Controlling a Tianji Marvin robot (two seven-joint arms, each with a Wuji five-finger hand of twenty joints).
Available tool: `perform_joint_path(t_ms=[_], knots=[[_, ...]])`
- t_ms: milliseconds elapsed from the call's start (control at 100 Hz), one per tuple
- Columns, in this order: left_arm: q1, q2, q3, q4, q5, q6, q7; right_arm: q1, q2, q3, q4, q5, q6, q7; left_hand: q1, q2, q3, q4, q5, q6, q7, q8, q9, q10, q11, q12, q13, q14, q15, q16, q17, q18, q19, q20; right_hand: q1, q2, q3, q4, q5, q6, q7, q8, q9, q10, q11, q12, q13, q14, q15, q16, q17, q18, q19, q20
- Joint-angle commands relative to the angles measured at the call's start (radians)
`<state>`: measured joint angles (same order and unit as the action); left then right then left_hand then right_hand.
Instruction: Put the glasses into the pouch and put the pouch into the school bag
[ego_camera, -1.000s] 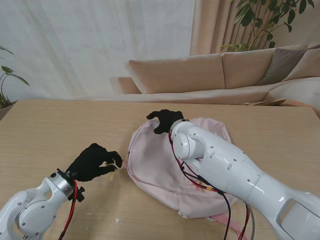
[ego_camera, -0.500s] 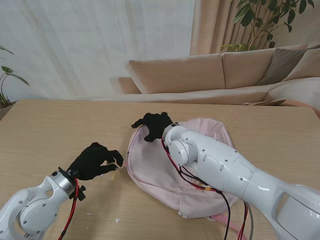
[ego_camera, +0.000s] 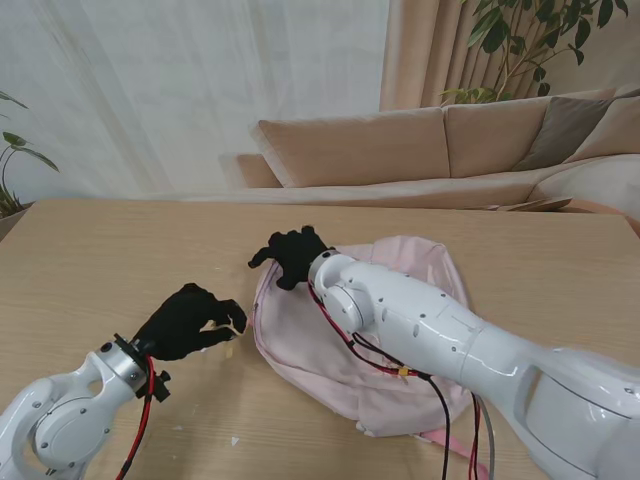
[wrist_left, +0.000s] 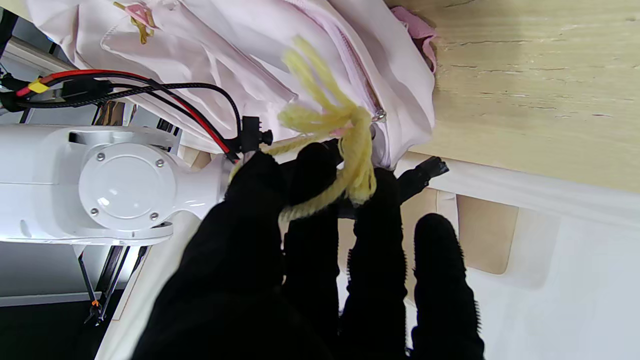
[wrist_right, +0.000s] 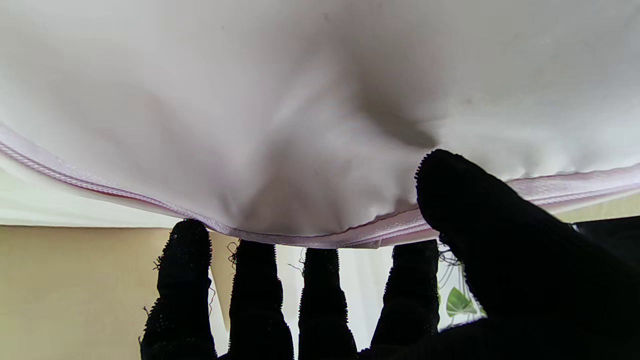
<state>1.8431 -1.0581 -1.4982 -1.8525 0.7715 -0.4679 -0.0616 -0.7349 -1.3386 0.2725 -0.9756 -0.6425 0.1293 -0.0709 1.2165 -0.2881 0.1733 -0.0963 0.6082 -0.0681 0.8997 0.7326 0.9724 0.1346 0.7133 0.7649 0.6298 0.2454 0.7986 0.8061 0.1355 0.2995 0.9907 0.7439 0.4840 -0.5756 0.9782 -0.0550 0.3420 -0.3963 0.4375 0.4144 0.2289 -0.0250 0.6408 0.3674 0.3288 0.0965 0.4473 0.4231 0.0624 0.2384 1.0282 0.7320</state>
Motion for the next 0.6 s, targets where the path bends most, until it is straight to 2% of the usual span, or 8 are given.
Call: perform_joint_path(t_ms=[0,150,170,210,280,450,510,590], knots=[[0.022,-0.005,-0.006,-0.016,-0.003,-0.016,-0.014,0.008,-0.012,-0.005,0.012,0.004,-0.004,0.013,0.044,0.073,0.035,0.029,0.053,-0.058,0.065,0.035,0.017,0.010,0.011,0.016,-0.007,0.006,0.011,0.003,-0.009,0.010,0.014,0.015,0.018,0.027,0.006,-0.008,0.048,-0.036,0.028,0.019,-0.009,-0.014,0.008,-0.004,-0.023,-0.029,0.006,-0.022,-0.003,-0.027,-0.018,0.000],[0.039,-0.008,-0.022,-0.027,-0.010,-0.040,-0.002,0.022,-0.029,-0.018,0.048,0.021,-0.016,0.019,0.045,0.074,0.036,0.029,0.053,-0.057,0.064,0.036,0.017,0.010,0.011,0.016,-0.007,0.007,0.011,0.003,-0.008,0.012,0.014,0.015,0.053,0.058,-0.011,-0.012,0.214,-0.059,0.146,0.054,0.011,-0.026,0.009,-0.006,-0.023,-0.036,0.014,-0.022,-0.004,-0.031,-0.017,0.000],[0.041,-0.008,-0.024,-0.028,-0.009,-0.043,0.000,0.024,-0.031,-0.020,0.053,0.023,-0.019,0.020,0.044,0.074,0.035,0.029,0.053,-0.057,0.064,0.036,0.017,0.010,0.011,0.016,-0.007,0.008,0.011,0.003,-0.008,0.012,0.014,0.015,0.065,0.056,-0.020,-0.032,0.237,-0.065,0.163,0.044,0.015,-0.029,0.010,-0.006,-0.024,-0.037,0.016,-0.023,-0.004,-0.031,-0.017,0.000],[0.044,-0.008,-0.028,-0.031,-0.007,-0.047,0.002,0.026,-0.035,-0.023,0.060,0.026,-0.024,0.020,0.044,0.074,0.036,0.029,0.053,-0.058,0.064,0.036,0.017,0.009,0.011,0.015,-0.007,0.008,0.010,0.003,-0.008,0.012,0.014,0.015,0.097,0.043,-0.056,-0.101,0.268,-0.097,0.329,-0.066,0.032,-0.039,0.010,-0.007,-0.021,-0.041,0.022,-0.025,-0.003,-0.034,-0.016,0.000],[0.046,-0.008,-0.031,-0.034,-0.003,-0.051,0.004,0.026,-0.040,-0.022,0.071,0.028,-0.030,0.009,0.043,0.074,0.035,0.029,0.053,-0.059,0.064,0.037,0.018,0.008,0.010,0.015,-0.005,0.006,0.010,0.003,-0.008,0.012,0.014,0.015,0.111,0.085,-0.109,-0.120,0.368,-0.120,0.485,-0.105,0.105,-0.074,0.000,-0.015,-0.003,-0.041,0.028,-0.027,0.006,-0.035,-0.010,-0.002],[0.042,-0.007,-0.028,-0.025,0.003,-0.043,-0.002,0.016,-0.023,0.006,0.038,0.039,-0.030,0.011,0.044,0.074,0.036,0.028,0.053,-0.058,0.064,0.037,0.016,0.008,0.009,0.015,-0.007,0.006,0.008,0.002,-0.009,0.010,0.013,0.014,0.112,0.185,-0.152,-0.095,0.425,0.001,0.504,0.107,0.394,-0.132,-0.039,-0.020,0.104,-0.042,0.043,-0.035,0.037,-0.018,0.016,-0.020],[0.043,-0.006,-0.027,-0.019,0.004,-0.040,-0.003,0.011,-0.016,0.022,0.024,0.050,-0.021,0.017,0.043,0.074,0.035,0.028,0.053,-0.058,0.063,0.036,0.015,0.007,0.008,0.015,-0.010,0.005,0.007,0.002,-0.010,0.010,0.012,0.014,0.115,0.205,-0.141,-0.081,0.415,0.045,0.502,0.186,0.602,-0.098,-0.016,0.035,0.228,-0.041,0.069,-0.026,0.072,0.001,0.037,-0.029],[0.044,-0.006,-0.027,-0.013,0.008,-0.035,0.000,0.000,-0.012,0.053,0.007,0.095,0.002,0.037,0.043,0.074,0.035,0.028,0.052,-0.060,0.062,0.036,0.014,0.006,0.008,0.015,-0.011,0.005,0.006,0.001,-0.011,0.010,0.011,0.014,0.138,0.209,-0.123,-0.073,0.410,0.136,0.528,0.222,0.696,-0.013,0.122,0.151,0.362,-0.020,0.168,0.030,0.136,0.022,0.091,-0.021]])
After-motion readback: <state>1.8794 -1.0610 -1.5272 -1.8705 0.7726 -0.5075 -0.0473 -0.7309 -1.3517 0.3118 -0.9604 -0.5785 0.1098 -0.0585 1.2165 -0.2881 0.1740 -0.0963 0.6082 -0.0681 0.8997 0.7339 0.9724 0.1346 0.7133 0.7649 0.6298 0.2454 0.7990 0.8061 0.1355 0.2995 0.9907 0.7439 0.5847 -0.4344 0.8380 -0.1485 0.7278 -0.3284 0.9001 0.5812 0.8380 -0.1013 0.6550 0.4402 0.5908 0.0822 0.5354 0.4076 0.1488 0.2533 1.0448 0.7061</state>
